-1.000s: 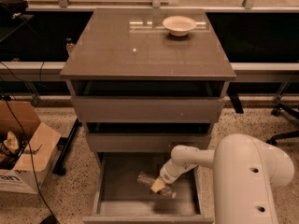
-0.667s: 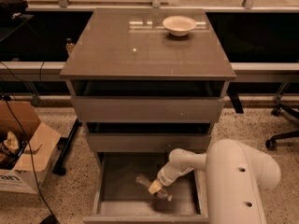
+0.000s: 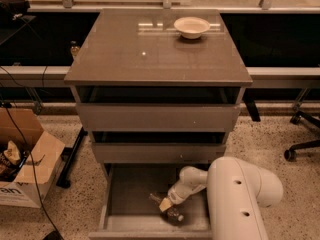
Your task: Place water bottle into bottom drawer
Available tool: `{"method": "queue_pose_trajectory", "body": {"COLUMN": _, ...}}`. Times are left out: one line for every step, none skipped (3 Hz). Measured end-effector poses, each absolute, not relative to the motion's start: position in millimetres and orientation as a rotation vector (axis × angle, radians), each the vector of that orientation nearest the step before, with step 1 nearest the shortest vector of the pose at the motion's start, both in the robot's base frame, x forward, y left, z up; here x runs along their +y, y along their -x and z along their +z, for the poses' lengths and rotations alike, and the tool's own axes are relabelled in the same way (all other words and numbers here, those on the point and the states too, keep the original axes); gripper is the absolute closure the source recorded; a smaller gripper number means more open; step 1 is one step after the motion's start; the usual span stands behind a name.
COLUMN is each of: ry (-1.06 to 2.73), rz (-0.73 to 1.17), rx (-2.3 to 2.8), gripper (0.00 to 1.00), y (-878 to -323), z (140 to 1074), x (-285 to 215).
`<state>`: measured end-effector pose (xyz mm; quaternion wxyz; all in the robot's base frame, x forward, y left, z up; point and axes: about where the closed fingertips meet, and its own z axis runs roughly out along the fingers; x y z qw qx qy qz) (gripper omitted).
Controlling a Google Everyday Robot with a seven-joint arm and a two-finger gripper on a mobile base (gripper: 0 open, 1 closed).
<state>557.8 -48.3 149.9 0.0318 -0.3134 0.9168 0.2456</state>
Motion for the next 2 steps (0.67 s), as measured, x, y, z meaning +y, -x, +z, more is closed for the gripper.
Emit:
{"method": "queue_pose_trajectory", "body": {"ry": 0.97, "rz": 0.759, "rx": 2.822, "gripper": 0.11, "y": -556.5, "z": 148.9, "x": -47.0}}
{"method": "queue_pose_trajectory", "body": {"ry": 0.971, "rz": 0.762, "rx": 2.824, "gripper": 0.0, "y": -555.0, "z": 147.5, "x": -46.1}}
